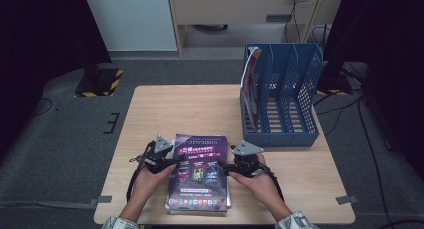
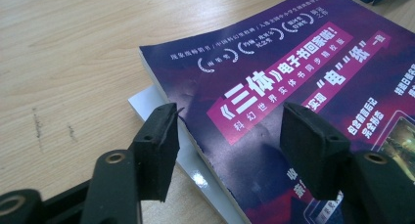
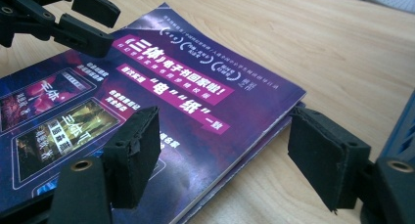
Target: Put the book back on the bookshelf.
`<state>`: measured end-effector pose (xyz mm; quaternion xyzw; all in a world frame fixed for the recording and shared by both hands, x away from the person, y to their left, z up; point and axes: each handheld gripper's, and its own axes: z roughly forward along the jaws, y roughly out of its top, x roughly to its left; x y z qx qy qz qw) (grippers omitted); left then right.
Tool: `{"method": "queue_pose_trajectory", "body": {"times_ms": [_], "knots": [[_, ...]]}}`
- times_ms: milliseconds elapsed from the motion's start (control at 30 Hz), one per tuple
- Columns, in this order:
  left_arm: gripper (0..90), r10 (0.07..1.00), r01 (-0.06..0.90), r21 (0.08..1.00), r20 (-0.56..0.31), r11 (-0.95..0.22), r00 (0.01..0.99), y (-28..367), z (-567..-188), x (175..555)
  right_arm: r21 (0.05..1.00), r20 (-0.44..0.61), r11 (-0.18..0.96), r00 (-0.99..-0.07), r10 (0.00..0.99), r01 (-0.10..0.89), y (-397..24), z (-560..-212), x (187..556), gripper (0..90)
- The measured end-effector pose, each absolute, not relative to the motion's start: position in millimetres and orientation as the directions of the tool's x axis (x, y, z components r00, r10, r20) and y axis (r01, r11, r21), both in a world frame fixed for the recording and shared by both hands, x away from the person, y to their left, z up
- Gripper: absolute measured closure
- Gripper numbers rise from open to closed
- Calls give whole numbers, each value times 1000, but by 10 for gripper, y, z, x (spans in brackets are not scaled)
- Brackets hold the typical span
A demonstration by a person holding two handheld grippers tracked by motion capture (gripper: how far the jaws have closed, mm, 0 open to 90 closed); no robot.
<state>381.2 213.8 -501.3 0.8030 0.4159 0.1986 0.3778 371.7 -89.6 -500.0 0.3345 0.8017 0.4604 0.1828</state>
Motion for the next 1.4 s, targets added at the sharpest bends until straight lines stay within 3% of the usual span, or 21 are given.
{"method": "queue_pose_trajectory", "body": {"times_ms": [333, 700, 1400], "knots": [[331, 817, 553, 763, -55, -336, 574, 2170, -5076, 3809, 851, 33, 357, -718, 695, 385, -846, -5043, 3740, 249], [359, 808, 557, 763, -79, -328, 583, 2163, -5089, 3801, 834, 66, 364, -729, 681, 415, -835, -5108, 3779, 228], [368, 784, 528, 760, -39, -380, 619, 2093, -5070, 3780, 797, 153, 342, -715, 682, 497, -838, -5223, 3848, 182]]}}
